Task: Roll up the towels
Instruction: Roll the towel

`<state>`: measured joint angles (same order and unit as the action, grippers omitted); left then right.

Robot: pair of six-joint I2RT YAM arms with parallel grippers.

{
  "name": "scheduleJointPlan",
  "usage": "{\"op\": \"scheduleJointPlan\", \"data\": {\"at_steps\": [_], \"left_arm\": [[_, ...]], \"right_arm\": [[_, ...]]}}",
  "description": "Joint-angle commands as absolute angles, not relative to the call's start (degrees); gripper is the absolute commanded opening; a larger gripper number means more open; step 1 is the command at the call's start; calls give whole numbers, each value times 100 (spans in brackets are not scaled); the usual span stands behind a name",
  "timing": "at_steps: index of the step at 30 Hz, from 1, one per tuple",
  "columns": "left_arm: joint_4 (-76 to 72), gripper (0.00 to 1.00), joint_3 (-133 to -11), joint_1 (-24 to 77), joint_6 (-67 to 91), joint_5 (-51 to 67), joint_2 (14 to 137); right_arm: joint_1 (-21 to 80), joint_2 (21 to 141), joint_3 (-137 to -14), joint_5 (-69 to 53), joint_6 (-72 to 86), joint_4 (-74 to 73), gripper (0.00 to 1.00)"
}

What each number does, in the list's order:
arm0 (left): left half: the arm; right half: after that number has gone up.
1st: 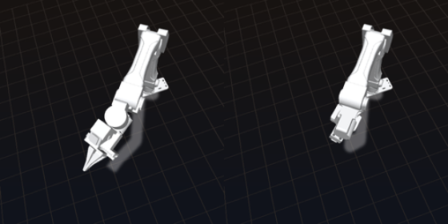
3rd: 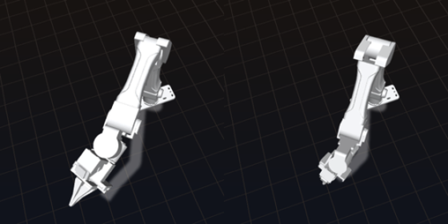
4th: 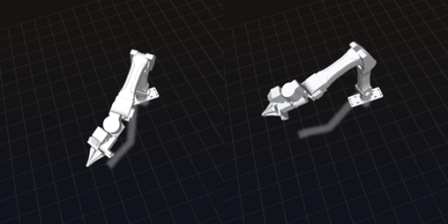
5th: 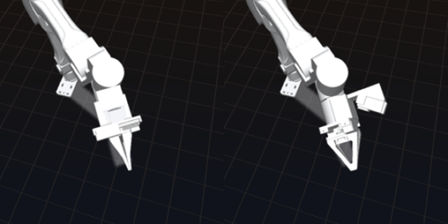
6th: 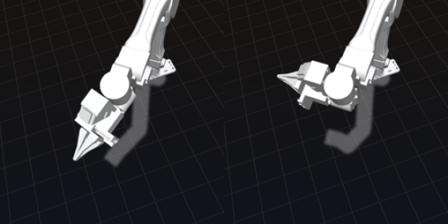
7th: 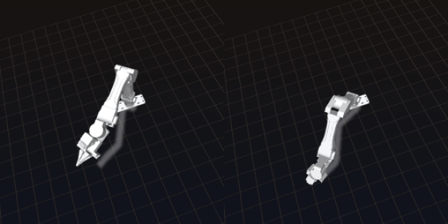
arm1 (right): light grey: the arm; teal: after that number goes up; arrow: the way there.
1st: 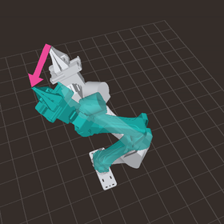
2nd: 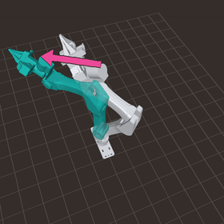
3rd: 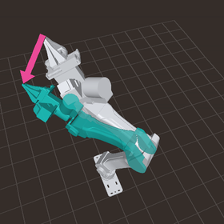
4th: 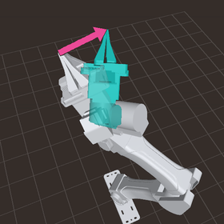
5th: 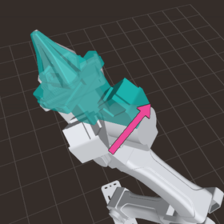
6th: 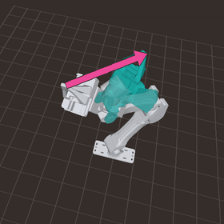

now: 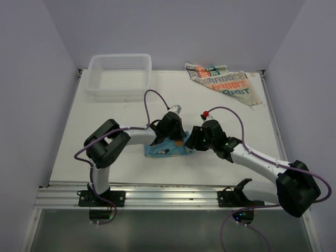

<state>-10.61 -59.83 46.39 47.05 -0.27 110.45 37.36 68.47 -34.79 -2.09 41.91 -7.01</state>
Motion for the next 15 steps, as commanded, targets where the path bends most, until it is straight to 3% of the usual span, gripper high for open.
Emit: {"op": "scheduleJointPlan", "data": {"at_steps": [1, 15], "left_arm": [[-642, 0, -5783, 4579, 4632, -229, 11101], [-606, 0, -5739, 4535, 4606, -220, 11083]], "right_arm": [[3542, 6838, -3586, -193, 4517, -748, 44], [3085, 7365, -3068, -554, 5009, -35, 45]]}}
